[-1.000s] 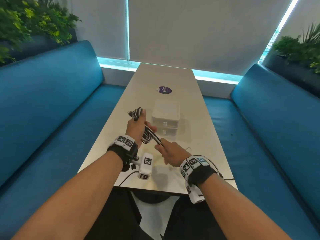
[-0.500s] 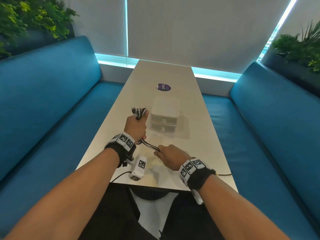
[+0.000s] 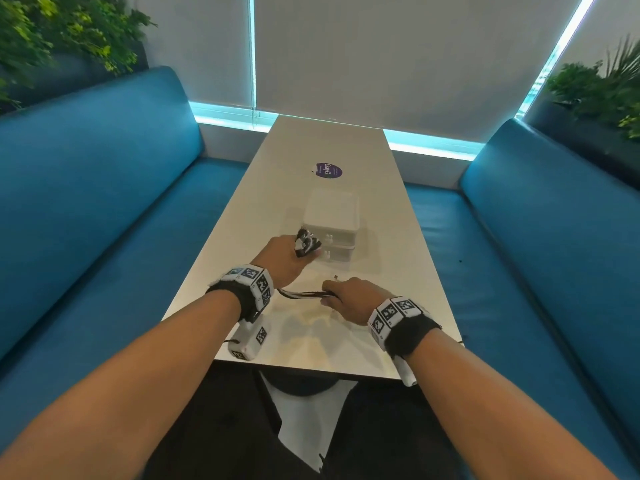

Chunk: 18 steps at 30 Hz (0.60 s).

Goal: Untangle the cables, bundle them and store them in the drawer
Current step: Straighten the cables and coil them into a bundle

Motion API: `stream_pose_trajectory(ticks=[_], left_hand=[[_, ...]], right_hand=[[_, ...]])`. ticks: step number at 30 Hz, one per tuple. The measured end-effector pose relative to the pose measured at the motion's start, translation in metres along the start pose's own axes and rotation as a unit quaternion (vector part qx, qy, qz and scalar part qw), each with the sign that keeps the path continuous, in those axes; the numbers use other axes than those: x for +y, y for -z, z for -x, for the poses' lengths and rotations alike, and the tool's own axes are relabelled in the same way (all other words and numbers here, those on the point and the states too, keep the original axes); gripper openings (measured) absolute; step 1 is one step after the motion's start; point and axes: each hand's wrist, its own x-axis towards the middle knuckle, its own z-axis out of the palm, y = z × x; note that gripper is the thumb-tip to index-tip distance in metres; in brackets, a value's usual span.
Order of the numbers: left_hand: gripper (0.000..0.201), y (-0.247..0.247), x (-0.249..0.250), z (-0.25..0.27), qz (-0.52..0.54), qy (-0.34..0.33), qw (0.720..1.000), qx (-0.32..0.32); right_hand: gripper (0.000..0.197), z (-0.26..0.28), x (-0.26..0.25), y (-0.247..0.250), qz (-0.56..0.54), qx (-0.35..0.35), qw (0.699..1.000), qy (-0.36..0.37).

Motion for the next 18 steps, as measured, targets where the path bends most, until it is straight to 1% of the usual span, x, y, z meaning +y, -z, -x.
stream_pose_trajectory(ticks=[2,4,6,7,8,12,14,16,18], left_hand=[[0.037,-0.007,0.003,0.005,-0.027,-0.033,0.998,-0.040],[0.040,-0.016,0.005,0.010,-0.020,-0.049,0.995,-0.082],[0.045,-0.023,0.005,0.012,-0.009,-0.053,0.991,-0.119],[0.045,-0.026,0.005,0.012,-0.011,-0.058,0.990,-0.131],[0.043,-0.027,0.005,0.011,-0.009,-0.061,0.989,-0.134],[0.039,-0.028,0.004,0.011,0.008,-0.060,0.993,-0.101],[0.031,-0.028,0.004,0.013,-0.032,-0.053,0.992,-0.106],[0.023,-0.025,0.005,0.014,-0.100,-0.039,0.988,-0.109],[0.017,-0.024,0.007,0.014,-0.137,-0.030,0.984,-0.111]], right_hand=[[0.028,0.001,0.003,0.005,-0.002,0.029,0.999,-0.019],[0.031,0.000,0.006,0.012,-0.015,0.056,0.998,-0.029],[0.031,-0.002,0.010,0.018,-0.031,0.077,0.996,-0.014],[0.030,-0.002,0.011,0.019,-0.041,0.083,0.996,-0.005],[0.030,-0.002,0.010,0.020,-0.056,0.089,0.994,0.000],[0.025,-0.004,0.010,0.016,-0.109,0.103,0.989,0.006],[0.026,-0.005,0.010,0.016,-0.123,0.094,0.988,0.007],[0.032,-0.004,0.009,0.014,-0.145,0.085,0.986,0.015],[0.035,-0.005,0.008,0.010,-0.143,0.087,0.986,0.013]])
